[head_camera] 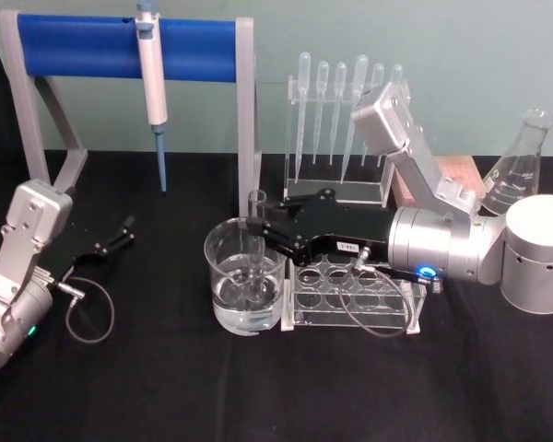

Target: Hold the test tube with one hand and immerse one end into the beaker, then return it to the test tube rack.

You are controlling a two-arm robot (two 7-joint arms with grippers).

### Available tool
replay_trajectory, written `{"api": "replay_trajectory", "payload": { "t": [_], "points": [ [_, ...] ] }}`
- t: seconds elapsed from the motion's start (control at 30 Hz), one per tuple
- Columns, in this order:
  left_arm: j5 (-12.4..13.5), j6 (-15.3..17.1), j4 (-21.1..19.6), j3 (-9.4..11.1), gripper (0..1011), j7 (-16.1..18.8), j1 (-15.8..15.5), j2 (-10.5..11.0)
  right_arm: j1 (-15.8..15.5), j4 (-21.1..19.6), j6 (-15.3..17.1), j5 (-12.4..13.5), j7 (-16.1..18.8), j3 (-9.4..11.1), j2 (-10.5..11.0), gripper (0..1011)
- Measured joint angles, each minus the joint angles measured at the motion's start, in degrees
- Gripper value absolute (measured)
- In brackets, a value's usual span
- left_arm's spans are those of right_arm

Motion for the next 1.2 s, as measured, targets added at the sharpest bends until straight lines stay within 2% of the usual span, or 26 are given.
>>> {"api": "replay_trajectory", "payload": {
  "t": [0.37, 1.2],
  "points": [
    [0.0, 0.0, 0.0, 0.0, 1000, 0.0, 0.0, 0.0, -0.6, 0.8, -0.2, -2.2, 0.7, 0.3, -0.9, 221],
    [0.0, 0.0, 0.0, 0.0, 1000, 0.0, 0.0, 0.0, -0.4, 0.7, -0.2, -1.8, 0.6, 0.2, -0.7, 221]
  ]
}}
